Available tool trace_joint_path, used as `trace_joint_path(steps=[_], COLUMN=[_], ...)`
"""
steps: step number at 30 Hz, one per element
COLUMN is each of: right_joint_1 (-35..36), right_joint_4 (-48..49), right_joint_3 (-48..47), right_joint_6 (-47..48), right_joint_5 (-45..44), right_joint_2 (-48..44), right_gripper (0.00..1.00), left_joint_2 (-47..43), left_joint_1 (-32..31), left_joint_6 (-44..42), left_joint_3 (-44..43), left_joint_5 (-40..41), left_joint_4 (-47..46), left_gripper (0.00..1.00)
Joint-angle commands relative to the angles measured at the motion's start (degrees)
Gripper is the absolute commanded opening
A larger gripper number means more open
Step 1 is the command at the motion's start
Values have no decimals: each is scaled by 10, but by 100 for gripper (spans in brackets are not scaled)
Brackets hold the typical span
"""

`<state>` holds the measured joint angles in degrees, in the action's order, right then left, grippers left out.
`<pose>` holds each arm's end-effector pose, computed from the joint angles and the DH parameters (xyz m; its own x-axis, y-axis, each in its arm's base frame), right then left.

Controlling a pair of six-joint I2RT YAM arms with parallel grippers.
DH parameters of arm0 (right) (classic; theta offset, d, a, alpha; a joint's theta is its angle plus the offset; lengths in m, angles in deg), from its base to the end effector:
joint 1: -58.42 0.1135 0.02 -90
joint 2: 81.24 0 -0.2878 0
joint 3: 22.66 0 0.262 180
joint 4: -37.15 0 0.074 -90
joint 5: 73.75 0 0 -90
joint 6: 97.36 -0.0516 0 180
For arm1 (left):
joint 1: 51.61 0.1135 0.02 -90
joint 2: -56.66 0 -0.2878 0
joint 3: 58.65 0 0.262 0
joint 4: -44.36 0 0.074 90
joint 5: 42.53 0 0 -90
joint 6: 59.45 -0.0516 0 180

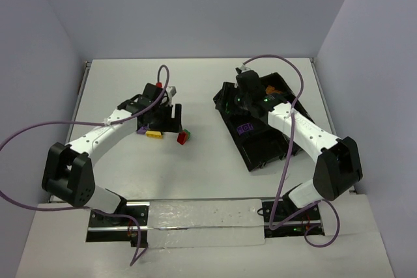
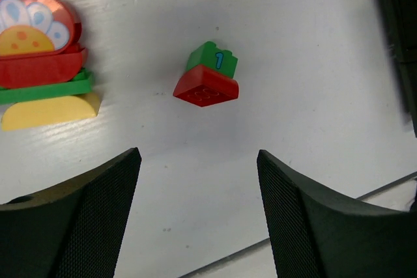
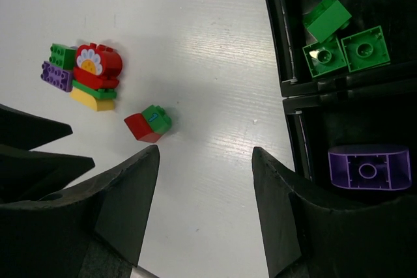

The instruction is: Sort the legos into containers by color

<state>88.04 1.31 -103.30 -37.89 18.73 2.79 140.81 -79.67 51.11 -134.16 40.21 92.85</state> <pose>0.3022 0.1744 0.3048 -0.7392 0.1635 -0.6533 -0.1711 0.8926 0.4171 0.2772 -0.1552 0.2553 -0.8791 0.0738 -0.4709 0.2333 0.9282 -0.2900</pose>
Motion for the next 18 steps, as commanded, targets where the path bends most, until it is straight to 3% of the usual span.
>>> trace_joint_path(steps=[1, 4, 10, 18], right_joint_1=[-2, -2, -2, -3], right_joint_4=[-4, -7, -10, -10], right_joint_3=[-24, -29, -40, -41], right_joint_6=[7, 11, 14, 12], right_joint_5=[-17, -11, -11, -8], right_joint_2=[-16, -12, -4, -2], right_gripper=[66, 66, 66, 66], left_joint_2=[1, 1, 28, 82], left_joint_1=[-18, -33, -66, -71], left_joint_6=[-26, -37, -65, -88], left_joint_3=[30, 54, 71, 53], left_joint_5=[20, 10, 111, 103], left_joint_4=[-101, -142, -187, -200], left_gripper=[80, 81, 79, 70])
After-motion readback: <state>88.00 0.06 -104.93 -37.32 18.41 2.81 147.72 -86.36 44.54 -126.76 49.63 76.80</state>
